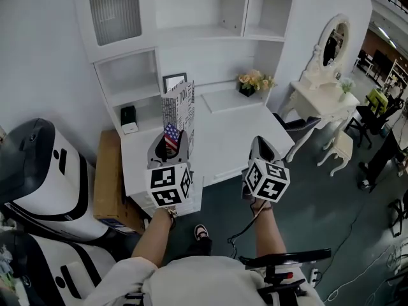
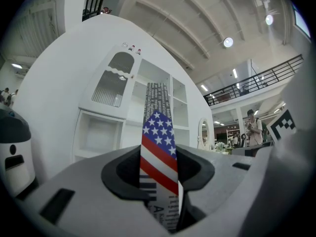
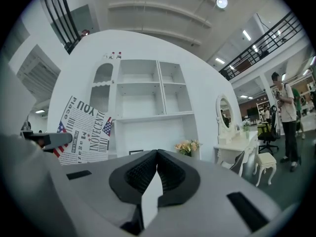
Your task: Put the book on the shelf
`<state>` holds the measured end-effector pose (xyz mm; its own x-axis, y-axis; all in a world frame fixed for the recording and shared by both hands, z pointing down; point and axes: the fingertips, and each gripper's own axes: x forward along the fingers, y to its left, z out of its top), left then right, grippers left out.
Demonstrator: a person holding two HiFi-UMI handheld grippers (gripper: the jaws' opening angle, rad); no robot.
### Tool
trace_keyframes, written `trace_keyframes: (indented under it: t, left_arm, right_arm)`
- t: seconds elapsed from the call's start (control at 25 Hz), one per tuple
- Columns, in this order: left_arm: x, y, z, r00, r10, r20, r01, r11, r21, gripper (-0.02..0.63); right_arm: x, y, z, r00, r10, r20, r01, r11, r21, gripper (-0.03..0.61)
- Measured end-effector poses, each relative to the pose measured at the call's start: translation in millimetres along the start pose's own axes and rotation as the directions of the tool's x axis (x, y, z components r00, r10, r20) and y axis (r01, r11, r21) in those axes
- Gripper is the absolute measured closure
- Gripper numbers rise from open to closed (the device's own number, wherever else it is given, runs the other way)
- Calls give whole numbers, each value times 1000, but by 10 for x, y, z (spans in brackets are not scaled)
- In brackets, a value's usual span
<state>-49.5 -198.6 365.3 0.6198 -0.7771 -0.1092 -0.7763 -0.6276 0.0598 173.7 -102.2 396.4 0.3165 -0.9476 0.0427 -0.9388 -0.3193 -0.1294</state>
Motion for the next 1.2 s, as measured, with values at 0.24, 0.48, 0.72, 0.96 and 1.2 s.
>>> trace_keyframes:
  t: [0.24,0.48,0.72,0.96,1.2]
  left_arm:
    - [588,-21,8,1000,3,2,-3,1000,-10,454]
    - [1112,-41,36,1000,5,18,-5,1000,-3,454]
    - [1515,16,-48,1000,18,6,-18,1000,13,453]
    - [1799,112,-81,999,34,6,-34,999,25,454]
    - [2023,230,-212,998,59,-16,-59,998,23,454]
  right_arm:
    - [548,-197,139,1000,6,-4,-6,1000,-15,557]
    - [1054,-379,345,1000,11,19,-11,999,-32,557]
    - [1524,-472,415,999,37,19,-37,999,-32,557]
    - [1957,-399,402,997,81,1,-81,996,-36,557]
    - [2275,-377,304,994,101,-30,-102,994,-38,557]
